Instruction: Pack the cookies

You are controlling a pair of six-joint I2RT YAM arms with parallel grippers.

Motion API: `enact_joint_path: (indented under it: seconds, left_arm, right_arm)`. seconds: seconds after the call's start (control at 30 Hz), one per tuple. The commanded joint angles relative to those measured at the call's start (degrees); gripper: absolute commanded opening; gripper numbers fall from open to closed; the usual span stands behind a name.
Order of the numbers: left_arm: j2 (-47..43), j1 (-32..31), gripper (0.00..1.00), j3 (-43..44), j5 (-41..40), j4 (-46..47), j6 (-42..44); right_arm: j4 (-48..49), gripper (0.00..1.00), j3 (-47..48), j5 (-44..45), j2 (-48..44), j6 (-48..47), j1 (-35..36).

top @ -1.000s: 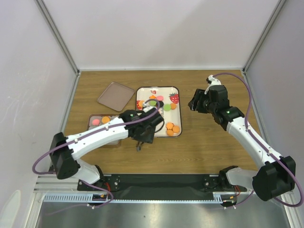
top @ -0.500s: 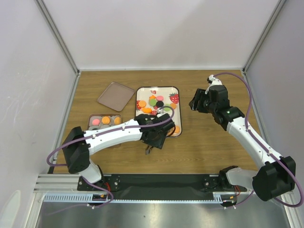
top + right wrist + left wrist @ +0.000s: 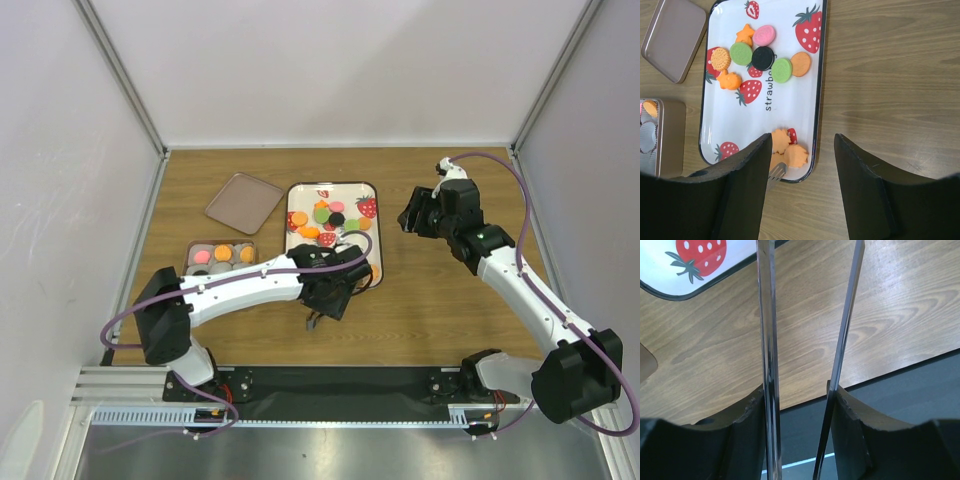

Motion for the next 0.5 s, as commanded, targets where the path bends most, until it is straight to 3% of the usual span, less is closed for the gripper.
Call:
enact_joint_path:
  seconds: [0.0,0.47]
  left_arm:
    - [0.81,-0.90,0.52,1.88,-0.82,-0.09,1.51]
    - [2.13,-1.08,0.49,2.49,-2.05,-0.71,1.86]
  right_arm:
    - [0.81,0.58,0.02,0.09,-1.43,-0.60,-0.21]
    - [0.90,0.59,-0.06,-0.17,-1.52,-0.68,-0.13]
